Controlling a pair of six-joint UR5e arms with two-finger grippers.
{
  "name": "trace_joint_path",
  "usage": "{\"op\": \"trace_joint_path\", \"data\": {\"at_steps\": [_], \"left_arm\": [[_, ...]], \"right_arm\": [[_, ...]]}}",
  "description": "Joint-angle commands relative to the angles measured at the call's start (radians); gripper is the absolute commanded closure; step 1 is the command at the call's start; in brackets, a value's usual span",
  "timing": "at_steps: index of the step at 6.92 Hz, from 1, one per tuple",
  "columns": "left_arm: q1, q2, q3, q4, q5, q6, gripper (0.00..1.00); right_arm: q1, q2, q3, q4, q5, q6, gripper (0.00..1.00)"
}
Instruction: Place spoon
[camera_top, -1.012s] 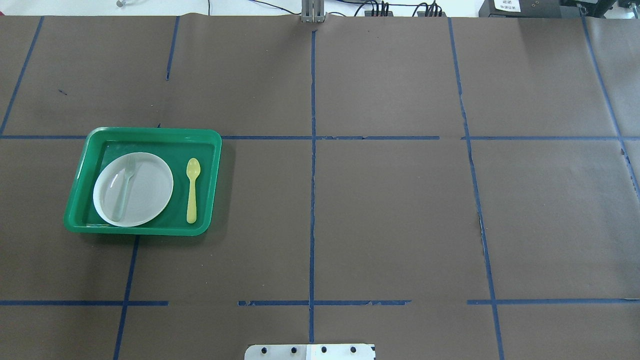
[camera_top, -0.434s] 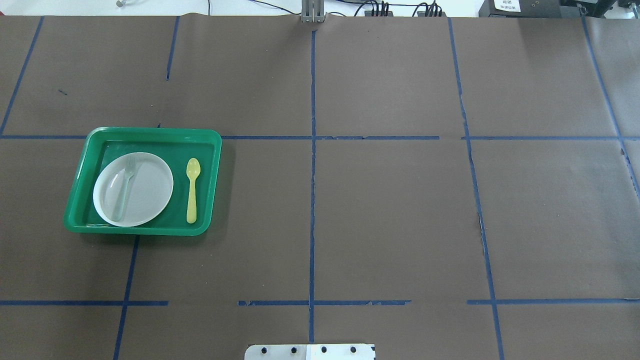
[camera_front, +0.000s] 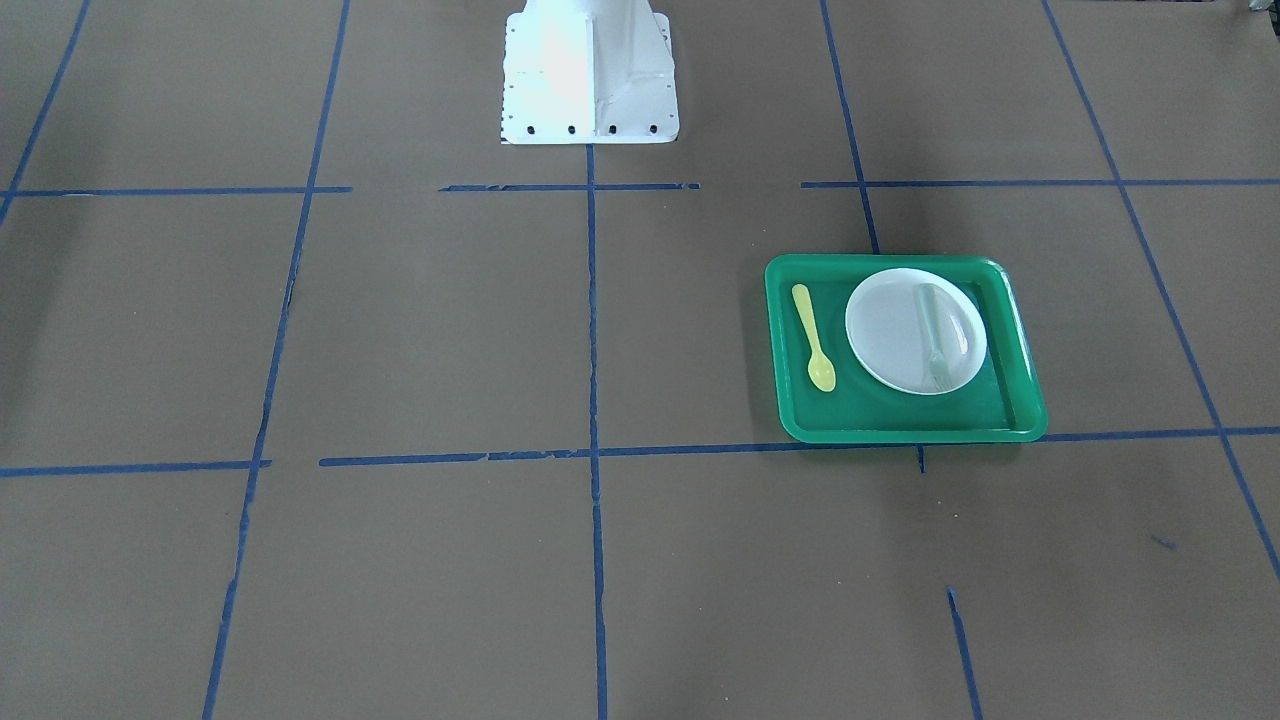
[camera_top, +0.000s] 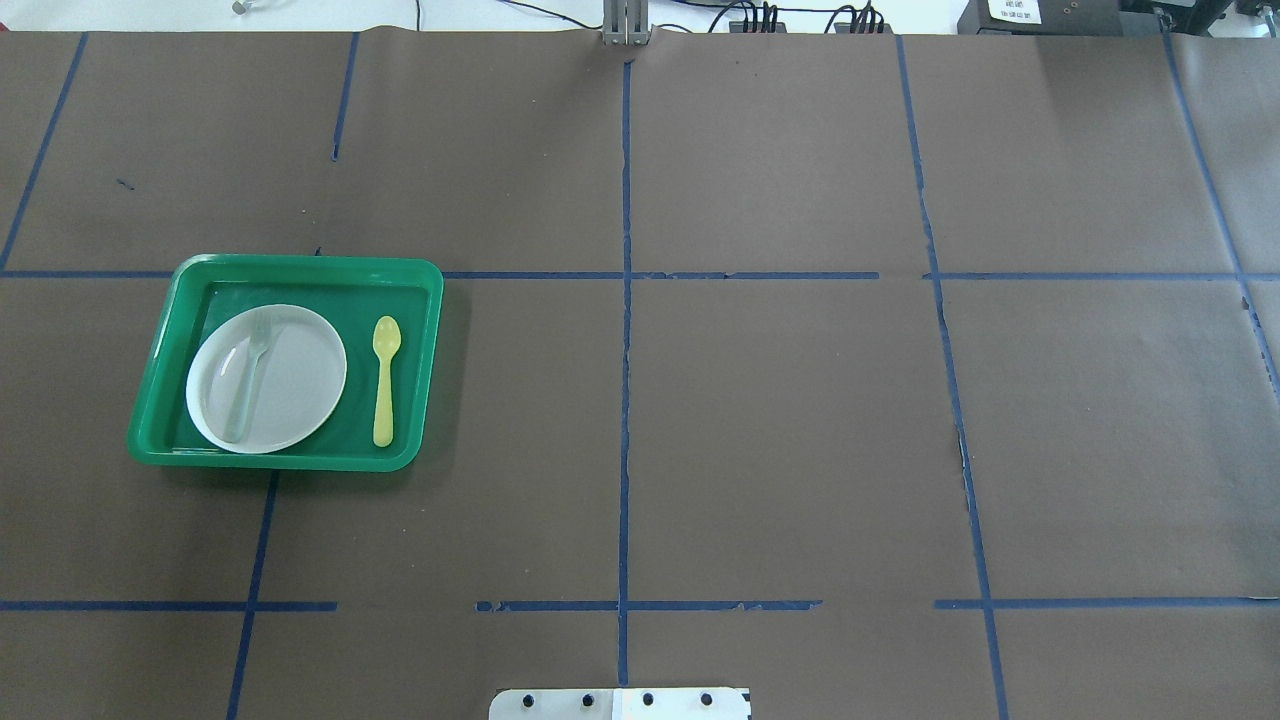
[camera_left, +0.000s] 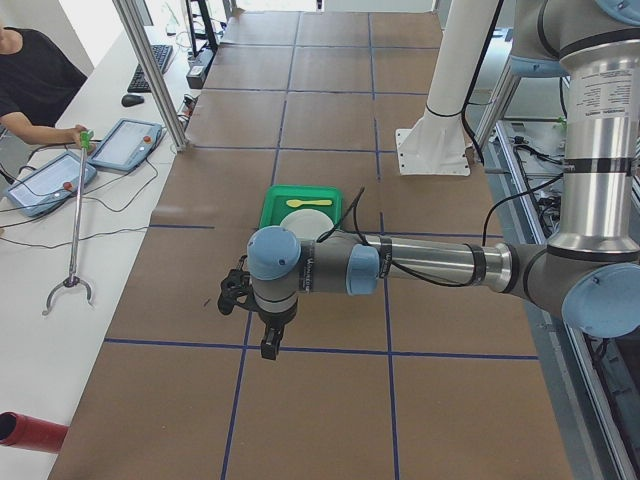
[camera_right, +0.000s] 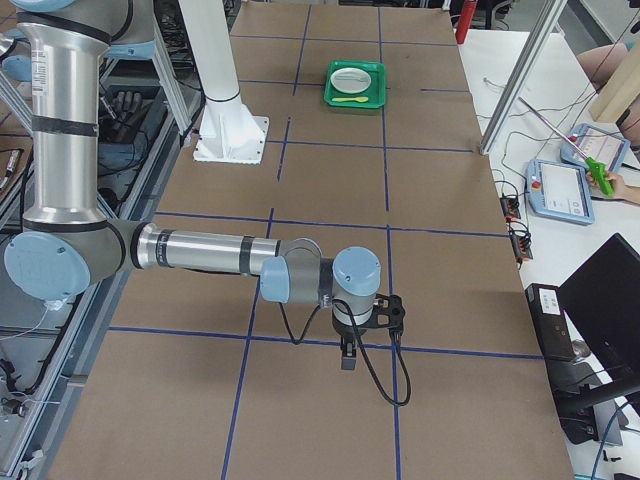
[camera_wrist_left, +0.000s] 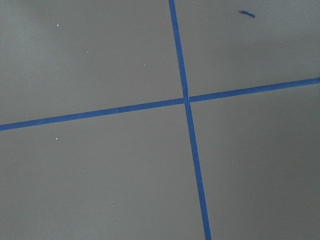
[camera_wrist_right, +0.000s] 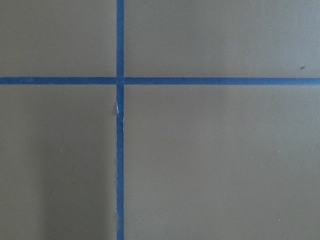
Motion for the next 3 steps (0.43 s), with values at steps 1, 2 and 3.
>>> {"op": "trace_joint_path", "data": {"at_steps": [1,2,3], "left_arm": [[-0.003,0.001,0.006,0.001,0.0,0.0,0.0],[-0.001,0.004,0.019,0.001,0.0,0.0,0.0],[-0.001,0.015,0.016,0.001,0.0,0.0,0.0]], "right_arm": [[0.0,0.0,0.0,0.0,0.0,0.0,0.0],[0.0,0.0,0.0,0.0,0.0,0.0,0.0],[0.0,0.0,0.0,0.0,0.0,0.0,0.0]]}}
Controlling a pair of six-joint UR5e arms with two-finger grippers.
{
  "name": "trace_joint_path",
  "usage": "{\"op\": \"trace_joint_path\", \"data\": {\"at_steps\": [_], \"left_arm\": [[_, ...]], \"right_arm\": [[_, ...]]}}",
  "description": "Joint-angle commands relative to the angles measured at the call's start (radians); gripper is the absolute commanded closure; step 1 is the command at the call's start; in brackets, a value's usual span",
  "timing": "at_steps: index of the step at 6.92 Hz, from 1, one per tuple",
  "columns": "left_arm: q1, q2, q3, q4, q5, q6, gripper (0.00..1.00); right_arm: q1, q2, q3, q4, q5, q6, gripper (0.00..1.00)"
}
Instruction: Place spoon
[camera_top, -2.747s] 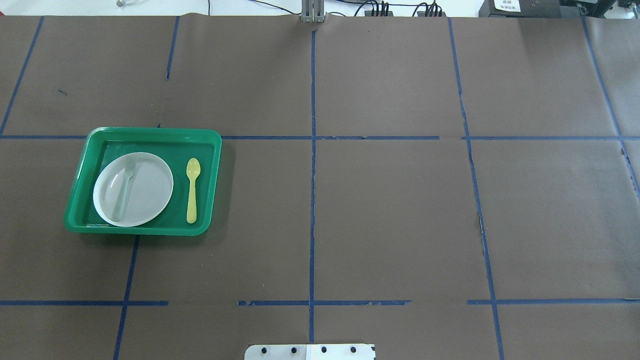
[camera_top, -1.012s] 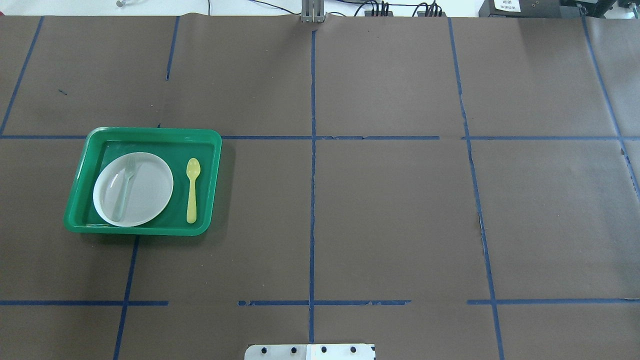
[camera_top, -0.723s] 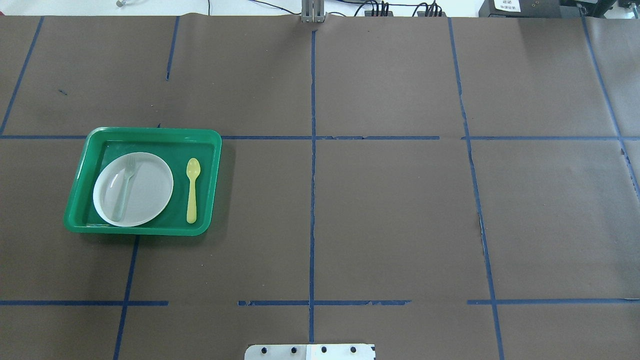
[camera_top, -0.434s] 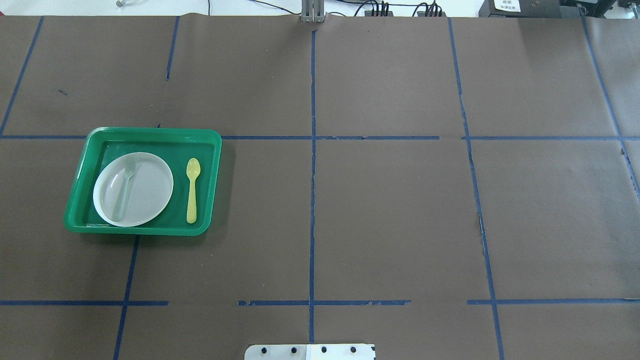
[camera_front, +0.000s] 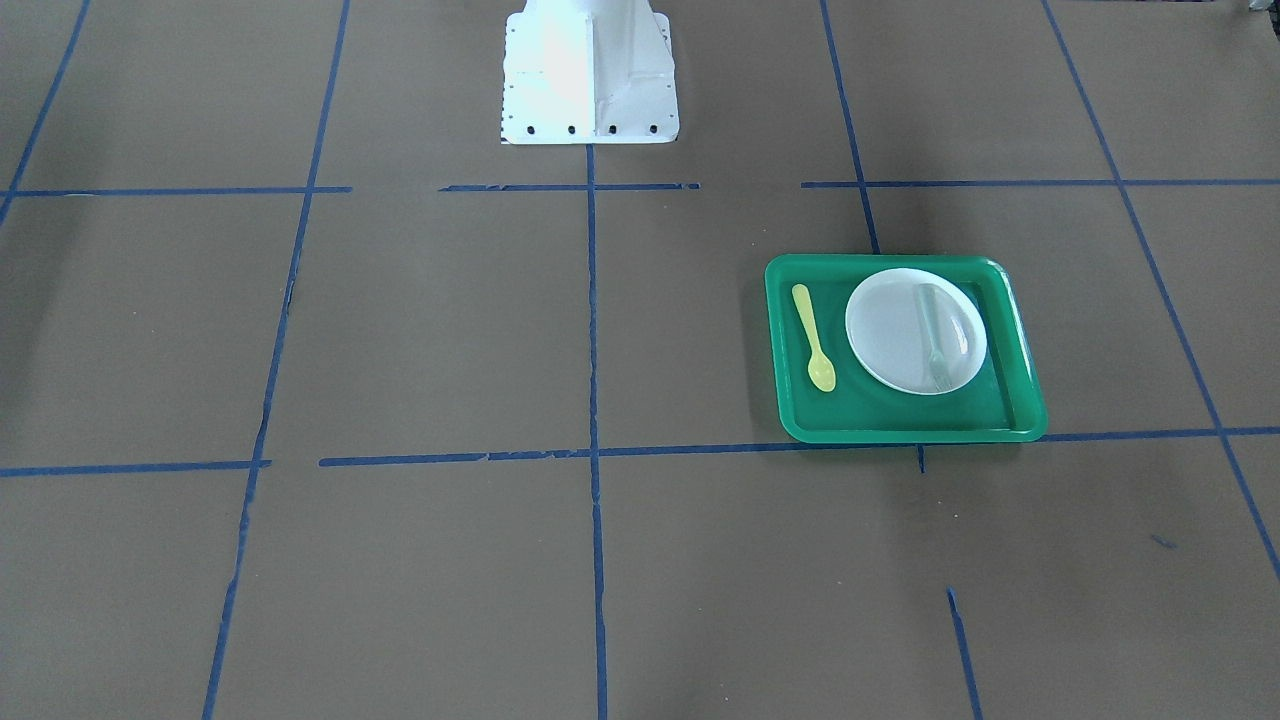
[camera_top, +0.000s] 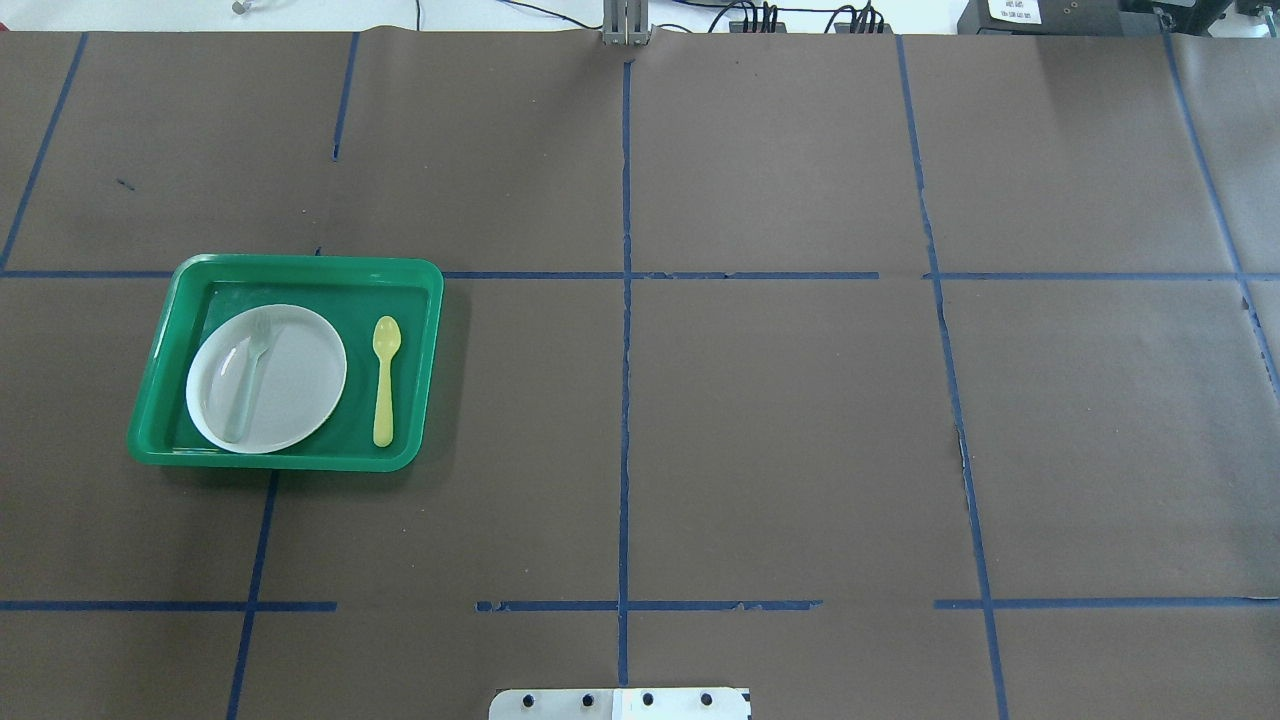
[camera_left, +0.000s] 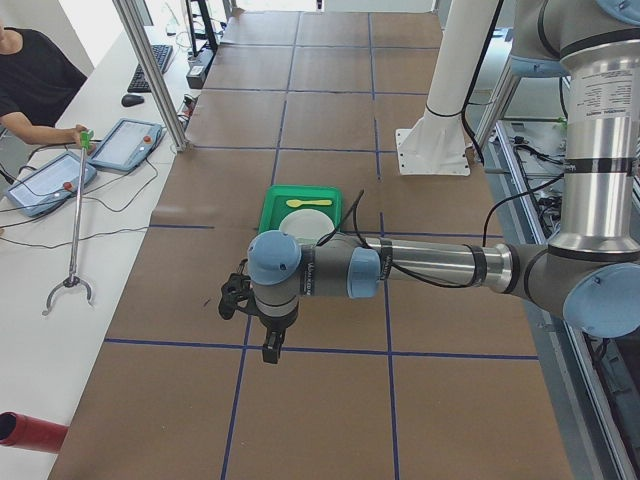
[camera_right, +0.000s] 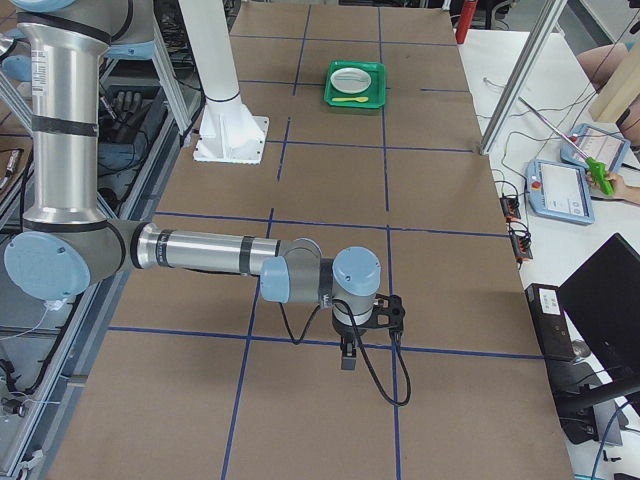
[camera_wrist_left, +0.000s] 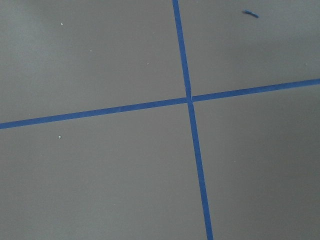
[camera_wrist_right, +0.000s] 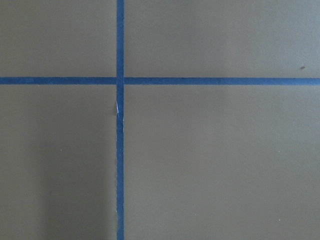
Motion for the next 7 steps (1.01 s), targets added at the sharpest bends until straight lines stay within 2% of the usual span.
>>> {"op": "trace_joint_path", "data": {"at_steps": [1,7], "left_arm": [[0.001,0.012,-0.001,0.0,0.0,0.0,0.0],[0.001,0.009,-0.008,0.002,0.0,0.0,0.0]], "right_arm": [[0.0,0.0,0.0,0.0,-0.001,0.0,0.0],[0.0,0.0,0.0,0.0,0.0,0.0,0.0]]}}
